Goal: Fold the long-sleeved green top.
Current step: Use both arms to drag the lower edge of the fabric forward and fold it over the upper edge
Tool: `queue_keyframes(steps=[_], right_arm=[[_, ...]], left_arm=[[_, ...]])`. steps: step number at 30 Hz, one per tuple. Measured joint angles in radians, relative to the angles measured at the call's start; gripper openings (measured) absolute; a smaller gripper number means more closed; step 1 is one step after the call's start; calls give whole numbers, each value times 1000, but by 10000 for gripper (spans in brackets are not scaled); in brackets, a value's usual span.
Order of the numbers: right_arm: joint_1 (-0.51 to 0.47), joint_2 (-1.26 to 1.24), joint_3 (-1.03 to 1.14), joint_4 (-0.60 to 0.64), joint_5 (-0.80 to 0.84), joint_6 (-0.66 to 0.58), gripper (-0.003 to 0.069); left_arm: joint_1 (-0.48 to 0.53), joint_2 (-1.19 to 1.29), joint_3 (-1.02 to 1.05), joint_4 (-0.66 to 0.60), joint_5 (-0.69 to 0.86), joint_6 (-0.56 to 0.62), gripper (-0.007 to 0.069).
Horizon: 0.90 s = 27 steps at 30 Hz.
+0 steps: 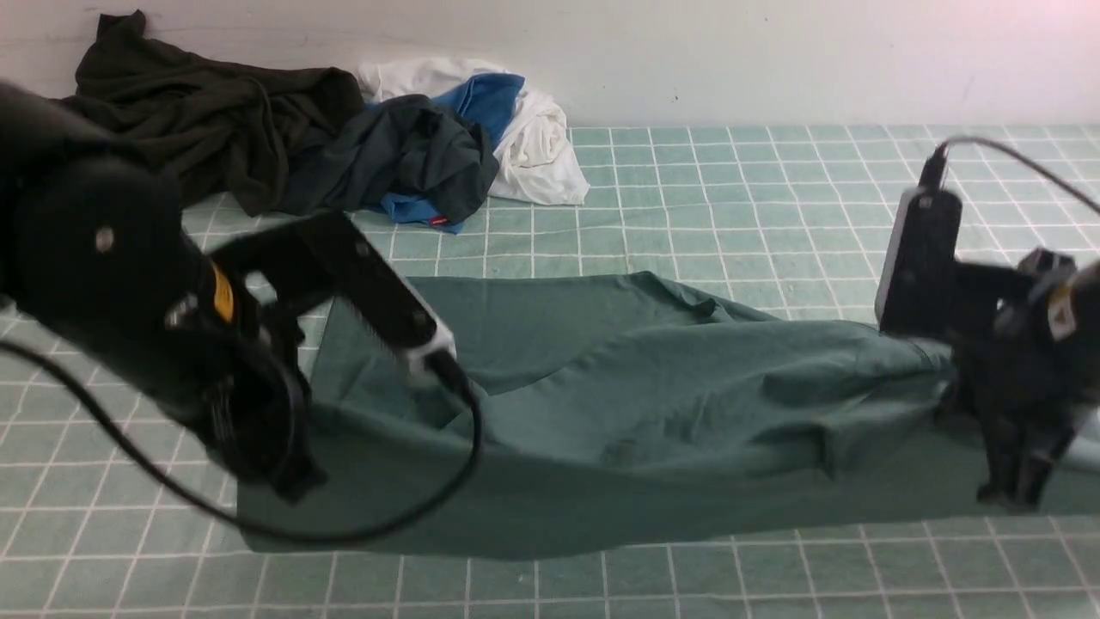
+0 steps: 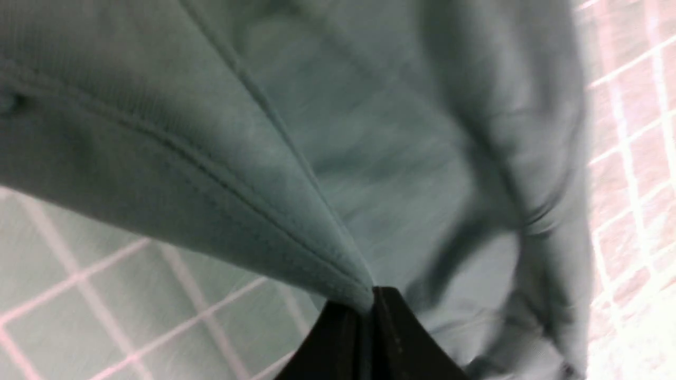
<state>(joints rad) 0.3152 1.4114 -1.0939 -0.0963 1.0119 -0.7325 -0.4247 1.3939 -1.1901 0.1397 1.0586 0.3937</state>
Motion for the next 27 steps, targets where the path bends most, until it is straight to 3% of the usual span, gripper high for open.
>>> queue_keyframes(steps=[4, 15, 21, 26, 27], right_arm=[[-72, 133, -157, 96, 30, -63, 6], [-126, 502, -484, 116, 11, -34, 6], [-126, 646, -567, 85, -110, 118, 33], [-126, 681, -570, 19, -201, 283, 153], [-126, 682, -574, 2, -209, 347, 204]], left_arm=[[82, 140, -173, 0, 13, 38, 11], [205, 561, -567, -5, 12, 69, 17], [225, 726, -654, 0, -76, 75, 18], [226, 781, -655, 3, -166, 75, 71], [226, 786, -655, 3, -184, 75, 97]])
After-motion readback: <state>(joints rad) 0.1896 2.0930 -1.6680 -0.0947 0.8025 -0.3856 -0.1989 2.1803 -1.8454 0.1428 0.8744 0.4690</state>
